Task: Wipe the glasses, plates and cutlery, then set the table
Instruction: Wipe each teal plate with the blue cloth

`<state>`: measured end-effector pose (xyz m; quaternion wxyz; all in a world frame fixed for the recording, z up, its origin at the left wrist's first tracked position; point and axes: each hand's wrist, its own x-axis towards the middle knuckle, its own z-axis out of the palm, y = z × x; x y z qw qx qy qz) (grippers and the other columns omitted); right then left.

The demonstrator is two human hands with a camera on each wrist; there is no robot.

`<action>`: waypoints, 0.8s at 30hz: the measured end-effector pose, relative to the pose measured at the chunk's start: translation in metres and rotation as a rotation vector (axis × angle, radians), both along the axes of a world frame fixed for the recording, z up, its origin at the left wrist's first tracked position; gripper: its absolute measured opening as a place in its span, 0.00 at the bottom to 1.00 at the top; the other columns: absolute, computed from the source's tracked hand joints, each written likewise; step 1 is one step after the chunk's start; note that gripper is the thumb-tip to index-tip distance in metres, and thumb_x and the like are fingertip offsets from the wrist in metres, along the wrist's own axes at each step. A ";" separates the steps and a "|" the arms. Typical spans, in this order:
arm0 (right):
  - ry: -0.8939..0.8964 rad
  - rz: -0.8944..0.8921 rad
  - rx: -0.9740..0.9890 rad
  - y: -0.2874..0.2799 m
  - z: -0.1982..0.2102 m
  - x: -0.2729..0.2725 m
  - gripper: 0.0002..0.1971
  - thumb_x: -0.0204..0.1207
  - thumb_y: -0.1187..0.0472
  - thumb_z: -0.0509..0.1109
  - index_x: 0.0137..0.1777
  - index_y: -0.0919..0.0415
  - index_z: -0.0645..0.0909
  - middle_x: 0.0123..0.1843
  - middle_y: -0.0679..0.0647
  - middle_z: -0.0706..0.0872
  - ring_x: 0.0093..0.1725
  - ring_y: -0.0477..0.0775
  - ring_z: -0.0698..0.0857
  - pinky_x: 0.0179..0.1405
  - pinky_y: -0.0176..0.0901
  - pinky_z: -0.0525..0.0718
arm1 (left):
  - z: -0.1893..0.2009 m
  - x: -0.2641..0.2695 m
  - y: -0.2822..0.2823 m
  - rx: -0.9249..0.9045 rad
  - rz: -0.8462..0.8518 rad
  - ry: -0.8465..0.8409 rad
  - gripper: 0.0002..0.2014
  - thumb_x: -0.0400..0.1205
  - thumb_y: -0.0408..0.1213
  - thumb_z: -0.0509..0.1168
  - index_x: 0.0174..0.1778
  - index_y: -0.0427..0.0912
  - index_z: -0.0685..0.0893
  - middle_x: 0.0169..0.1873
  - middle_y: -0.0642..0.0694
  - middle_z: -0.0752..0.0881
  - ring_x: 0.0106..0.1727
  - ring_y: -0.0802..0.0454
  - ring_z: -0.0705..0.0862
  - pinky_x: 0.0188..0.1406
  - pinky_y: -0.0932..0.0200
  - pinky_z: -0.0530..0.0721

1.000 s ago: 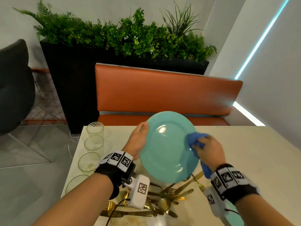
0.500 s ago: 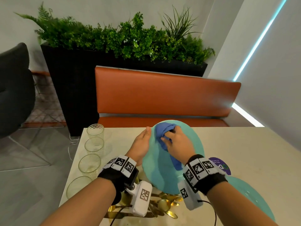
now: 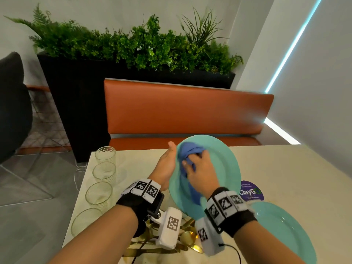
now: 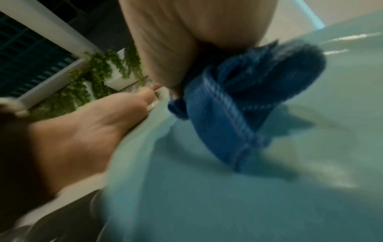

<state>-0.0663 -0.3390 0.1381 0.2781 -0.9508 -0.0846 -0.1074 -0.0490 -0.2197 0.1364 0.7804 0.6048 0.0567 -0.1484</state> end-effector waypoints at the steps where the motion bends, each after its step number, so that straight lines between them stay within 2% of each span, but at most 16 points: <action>1: 0.024 0.112 -0.024 0.005 -0.009 -0.009 0.10 0.80 0.59 0.64 0.53 0.63 0.82 0.62 0.62 0.71 0.53 0.63 0.80 0.56 0.46 0.75 | 0.001 0.002 0.000 -0.014 0.009 0.007 0.33 0.84 0.62 0.43 0.69 0.42 0.78 0.63 0.42 0.85 0.61 0.46 0.85 0.61 0.52 0.82; 3: 0.112 0.323 -0.125 -0.001 -0.018 -0.029 0.10 0.79 0.59 0.63 0.51 0.62 0.84 0.56 0.59 0.72 0.48 0.60 0.77 0.48 0.40 0.73 | 0.000 0.003 0.002 -0.068 0.047 0.020 0.26 0.86 0.56 0.46 0.66 0.43 0.77 0.57 0.43 0.87 0.55 0.45 0.87 0.56 0.50 0.84; 4: 0.171 0.406 -0.188 -0.011 -0.021 -0.036 0.12 0.79 0.57 0.63 0.49 0.63 0.85 0.54 0.59 0.72 0.46 0.60 0.76 0.45 0.39 0.70 | -0.001 0.003 0.004 -0.090 0.058 0.023 0.24 0.87 0.54 0.47 0.68 0.43 0.76 0.58 0.43 0.86 0.55 0.44 0.87 0.57 0.48 0.84; 6: 0.283 0.510 -0.327 -0.037 -0.021 -0.045 0.21 0.74 0.48 0.57 0.46 0.61 0.88 0.56 0.60 0.75 0.49 0.61 0.78 0.45 0.45 0.74 | -0.003 0.003 0.010 -0.099 0.083 0.012 0.23 0.87 0.52 0.47 0.72 0.45 0.74 0.62 0.41 0.84 0.58 0.43 0.85 0.59 0.46 0.83; 7: 0.332 0.499 -0.394 -0.053 -0.021 -0.045 0.23 0.71 0.45 0.56 0.46 0.59 0.88 0.59 0.59 0.75 0.53 0.61 0.79 0.49 0.48 0.78 | -0.004 0.003 0.012 -0.088 0.100 -0.003 0.22 0.88 0.52 0.47 0.72 0.46 0.73 0.63 0.42 0.84 0.59 0.44 0.85 0.60 0.46 0.82; 8: 0.355 0.439 -0.443 -0.070 -0.018 -0.040 0.22 0.72 0.46 0.58 0.48 0.59 0.88 0.62 0.57 0.75 0.56 0.60 0.80 0.54 0.48 0.79 | -0.006 0.005 0.014 -0.073 0.104 -0.005 0.22 0.88 0.52 0.46 0.72 0.48 0.73 0.62 0.42 0.84 0.59 0.45 0.85 0.60 0.46 0.82; 10: 0.309 0.254 -0.407 -0.100 -0.012 -0.023 0.12 0.74 0.56 0.66 0.50 0.59 0.88 0.63 0.56 0.76 0.60 0.59 0.79 0.61 0.48 0.78 | -0.010 0.006 0.014 -0.058 0.095 0.002 0.22 0.87 0.54 0.46 0.71 0.50 0.74 0.61 0.44 0.85 0.59 0.45 0.85 0.61 0.44 0.82; 12: 0.146 0.014 -0.293 -0.114 -0.008 -0.004 0.10 0.74 0.64 0.68 0.52 0.62 0.87 0.63 0.62 0.77 0.58 0.65 0.81 0.59 0.48 0.79 | -0.009 0.002 0.005 -0.025 0.068 0.001 0.23 0.86 0.55 0.48 0.72 0.50 0.74 0.63 0.44 0.84 0.61 0.44 0.85 0.64 0.40 0.81; 14: 0.023 -0.138 -0.233 -0.098 -0.005 0.006 0.09 0.77 0.65 0.67 0.54 0.65 0.85 0.63 0.68 0.74 0.54 0.69 0.82 0.53 0.49 0.78 | -0.009 -0.003 -0.010 -0.016 0.024 -0.002 0.24 0.86 0.56 0.49 0.73 0.48 0.73 0.65 0.45 0.83 0.63 0.45 0.84 0.67 0.39 0.79; 17: 0.009 -0.046 -0.121 -0.053 -0.014 -0.007 0.09 0.78 0.61 0.65 0.50 0.67 0.84 0.61 0.67 0.72 0.46 0.69 0.82 0.47 0.49 0.77 | -0.006 -0.006 -0.029 0.011 0.021 -0.032 0.22 0.86 0.54 0.51 0.69 0.47 0.76 0.65 0.50 0.82 0.64 0.50 0.82 0.71 0.47 0.75; 19: 0.083 0.107 -0.136 -0.038 -0.025 -0.029 0.12 0.77 0.58 0.62 0.48 0.65 0.83 0.59 0.64 0.71 0.47 0.67 0.81 0.47 0.49 0.78 | -0.004 -0.003 -0.030 -0.009 0.038 -0.034 0.28 0.84 0.57 0.53 0.73 0.43 0.74 0.69 0.45 0.80 0.68 0.46 0.80 0.73 0.44 0.74; 20: 0.148 0.190 -0.165 -0.039 -0.031 -0.040 0.13 0.76 0.57 0.61 0.48 0.64 0.83 0.59 0.63 0.72 0.49 0.65 0.80 0.47 0.47 0.77 | -0.003 -0.002 -0.027 -0.038 0.058 -0.033 0.26 0.84 0.55 0.52 0.72 0.41 0.74 0.66 0.42 0.82 0.66 0.43 0.82 0.70 0.42 0.77; 22: 0.289 0.302 -0.267 -0.060 -0.041 -0.055 0.12 0.77 0.57 0.62 0.49 0.60 0.86 0.59 0.59 0.72 0.51 0.61 0.80 0.47 0.42 0.73 | -0.003 0.002 -0.021 -0.025 0.088 -0.031 0.21 0.87 0.51 0.50 0.68 0.43 0.76 0.60 0.42 0.85 0.60 0.42 0.85 0.63 0.43 0.81; 24: 0.347 0.275 -0.325 -0.095 -0.048 -0.055 0.09 0.75 0.58 0.65 0.47 0.56 0.87 0.60 0.57 0.74 0.52 0.60 0.82 0.47 0.38 0.75 | -0.006 0.004 -0.017 0.000 0.087 -0.028 0.20 0.87 0.52 0.49 0.68 0.46 0.76 0.60 0.44 0.85 0.60 0.44 0.85 0.63 0.42 0.81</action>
